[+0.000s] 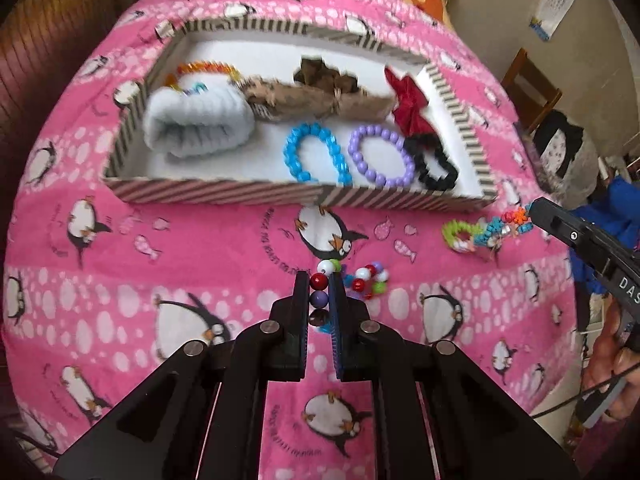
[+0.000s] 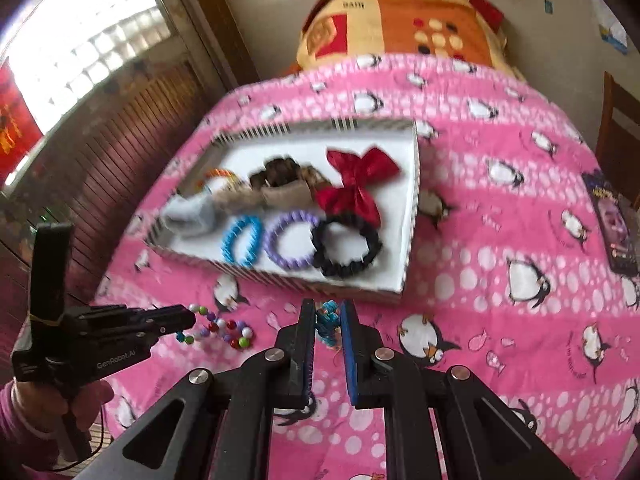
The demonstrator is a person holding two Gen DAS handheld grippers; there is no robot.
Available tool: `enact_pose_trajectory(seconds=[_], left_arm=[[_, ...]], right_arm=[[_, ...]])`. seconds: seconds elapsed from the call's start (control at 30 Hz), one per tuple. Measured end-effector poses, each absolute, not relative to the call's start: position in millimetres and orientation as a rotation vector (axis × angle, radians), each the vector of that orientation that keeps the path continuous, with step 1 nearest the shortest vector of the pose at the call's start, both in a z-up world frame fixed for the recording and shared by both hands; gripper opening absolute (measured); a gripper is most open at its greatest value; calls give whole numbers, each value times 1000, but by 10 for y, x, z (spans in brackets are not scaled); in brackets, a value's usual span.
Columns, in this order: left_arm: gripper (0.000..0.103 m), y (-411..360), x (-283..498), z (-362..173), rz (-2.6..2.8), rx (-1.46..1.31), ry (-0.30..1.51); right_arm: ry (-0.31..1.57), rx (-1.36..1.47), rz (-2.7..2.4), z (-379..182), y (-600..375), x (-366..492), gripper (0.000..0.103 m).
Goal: Organize jewelry
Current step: 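Grasp the multicolor bead bracelet with the left gripper while the right grasps the teal hair tie, then lower the bead bracelet into the tray with the left gripper while the right lowers the teal tie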
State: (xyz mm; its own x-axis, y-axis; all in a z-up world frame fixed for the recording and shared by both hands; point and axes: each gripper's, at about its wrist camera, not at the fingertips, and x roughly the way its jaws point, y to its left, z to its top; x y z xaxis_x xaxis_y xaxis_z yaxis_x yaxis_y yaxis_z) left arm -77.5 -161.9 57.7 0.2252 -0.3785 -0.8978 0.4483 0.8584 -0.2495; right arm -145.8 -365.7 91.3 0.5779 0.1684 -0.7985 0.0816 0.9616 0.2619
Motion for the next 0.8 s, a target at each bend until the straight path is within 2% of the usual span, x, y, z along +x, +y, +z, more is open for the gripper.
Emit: enact_pose_trajectory(seconds=[0.4,0.8], left_arm=[[8,-1281,-574,1467,-549,44,1028],[8,-1414,-260,1501,-523,23,1015]], right_arm=[[843,259,71,1460,-3593,-1348,12],[850,234,77,1531,-3620,-1001,12]])
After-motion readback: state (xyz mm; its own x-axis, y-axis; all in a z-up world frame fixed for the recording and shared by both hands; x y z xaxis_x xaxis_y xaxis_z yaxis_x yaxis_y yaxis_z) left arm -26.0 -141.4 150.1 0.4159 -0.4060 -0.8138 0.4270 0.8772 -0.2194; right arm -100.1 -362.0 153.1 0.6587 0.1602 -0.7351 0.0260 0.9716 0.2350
